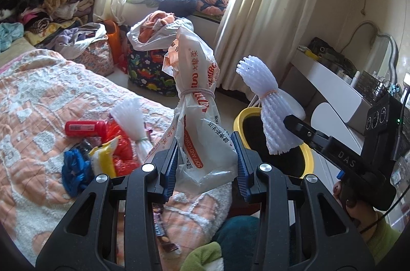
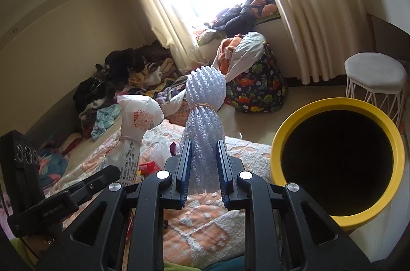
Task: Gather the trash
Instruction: 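Carry the foam net and plastic bag over the yellow bin with both tools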
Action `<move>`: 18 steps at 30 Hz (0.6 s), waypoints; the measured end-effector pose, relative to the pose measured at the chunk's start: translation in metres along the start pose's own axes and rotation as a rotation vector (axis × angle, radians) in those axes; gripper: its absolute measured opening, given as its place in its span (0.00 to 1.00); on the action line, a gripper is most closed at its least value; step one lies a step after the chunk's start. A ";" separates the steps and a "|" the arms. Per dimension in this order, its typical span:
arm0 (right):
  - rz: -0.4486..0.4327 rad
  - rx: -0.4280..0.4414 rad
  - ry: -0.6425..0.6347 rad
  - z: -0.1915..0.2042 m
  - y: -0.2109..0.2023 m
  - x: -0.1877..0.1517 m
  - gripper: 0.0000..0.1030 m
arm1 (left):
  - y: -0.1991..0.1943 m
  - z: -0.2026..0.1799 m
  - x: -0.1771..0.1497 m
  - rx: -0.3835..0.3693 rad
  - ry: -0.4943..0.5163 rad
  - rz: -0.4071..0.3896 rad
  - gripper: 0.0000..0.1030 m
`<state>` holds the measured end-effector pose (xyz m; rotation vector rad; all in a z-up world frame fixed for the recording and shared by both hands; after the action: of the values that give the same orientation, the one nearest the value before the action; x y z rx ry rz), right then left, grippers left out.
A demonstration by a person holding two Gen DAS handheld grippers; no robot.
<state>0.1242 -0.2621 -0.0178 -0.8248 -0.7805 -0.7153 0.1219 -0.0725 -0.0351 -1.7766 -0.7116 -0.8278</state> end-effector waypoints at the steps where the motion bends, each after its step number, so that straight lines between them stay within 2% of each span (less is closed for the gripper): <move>1: -0.005 -0.006 0.005 -0.003 -0.001 0.001 0.18 | 0.001 -0.004 0.000 -0.006 0.006 -0.001 0.30; 18: -0.092 -0.122 0.138 -0.068 -0.029 0.016 0.18 | 0.033 -0.056 0.005 -0.080 0.079 0.033 0.30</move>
<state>0.1307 -0.3377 -0.0244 -0.8442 -0.6588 -0.8991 0.1397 -0.1353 -0.0345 -1.8115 -0.6034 -0.9094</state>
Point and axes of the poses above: each gripper's, at about its wrist camera, not at the fingertips, and y roughly the way its jaws point, z to its left, x to its top, the point moved 3 cm from there along y, roughly the way its jaws point, and after that the axes turned 4 degrees about x, right-handed, at the moved point
